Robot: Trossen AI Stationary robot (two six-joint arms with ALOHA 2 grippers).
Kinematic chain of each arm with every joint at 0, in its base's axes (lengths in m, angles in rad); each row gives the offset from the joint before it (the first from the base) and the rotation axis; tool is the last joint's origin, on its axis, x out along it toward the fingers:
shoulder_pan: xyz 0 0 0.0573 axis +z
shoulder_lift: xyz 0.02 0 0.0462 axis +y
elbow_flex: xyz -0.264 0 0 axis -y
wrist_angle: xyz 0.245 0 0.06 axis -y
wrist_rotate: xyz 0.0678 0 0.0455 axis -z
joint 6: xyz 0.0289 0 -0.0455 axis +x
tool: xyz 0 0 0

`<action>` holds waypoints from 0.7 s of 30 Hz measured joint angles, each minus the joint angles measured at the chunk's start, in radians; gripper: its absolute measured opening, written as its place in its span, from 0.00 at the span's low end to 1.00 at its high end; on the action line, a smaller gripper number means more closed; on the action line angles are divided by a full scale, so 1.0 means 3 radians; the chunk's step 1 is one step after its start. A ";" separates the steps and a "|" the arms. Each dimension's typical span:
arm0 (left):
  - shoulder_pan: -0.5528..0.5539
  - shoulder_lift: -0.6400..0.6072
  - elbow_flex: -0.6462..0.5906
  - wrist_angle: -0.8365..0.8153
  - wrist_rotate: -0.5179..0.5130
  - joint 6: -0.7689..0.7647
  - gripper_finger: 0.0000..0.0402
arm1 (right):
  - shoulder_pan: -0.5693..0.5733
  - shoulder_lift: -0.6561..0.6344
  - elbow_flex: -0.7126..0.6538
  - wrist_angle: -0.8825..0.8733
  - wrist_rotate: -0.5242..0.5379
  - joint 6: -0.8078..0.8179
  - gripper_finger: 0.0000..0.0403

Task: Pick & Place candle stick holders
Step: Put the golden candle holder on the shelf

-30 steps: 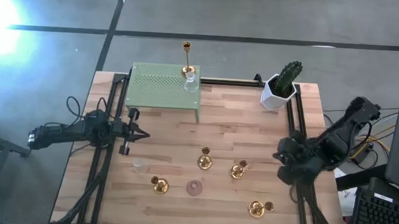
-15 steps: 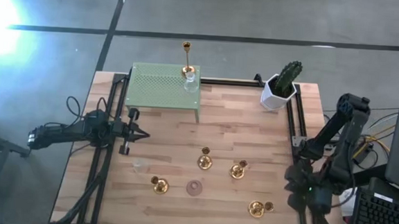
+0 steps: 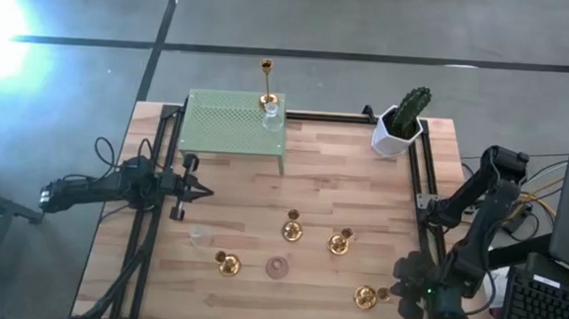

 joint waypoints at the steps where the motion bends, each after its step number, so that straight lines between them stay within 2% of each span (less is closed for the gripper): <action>1: -0.0001 0.0000 -0.0001 0.0000 0.0001 0.0001 0.05 | 0.0000 0.0019 0.0013 0.0053 0.0011 0.0002 0.08; 6: -0.0001 -0.0001 0.0000 0.0000 0.0000 0.0000 0.05 | -0.0001 0.0088 0.0048 0.0305 0.0137 -0.0023 0.24; 13: -0.0001 -0.0001 0.0000 0.0000 0.0000 0.0001 0.05 | -0.0006 0.0187 0.0131 0.0352 0.0452 -0.0103 0.45; 21: -0.0001 -0.0001 0.0000 0.0000 0.0001 0.0001 0.05 | -0.0113 0.0340 0.0133 0.0612 0.0536 -0.0266 0.55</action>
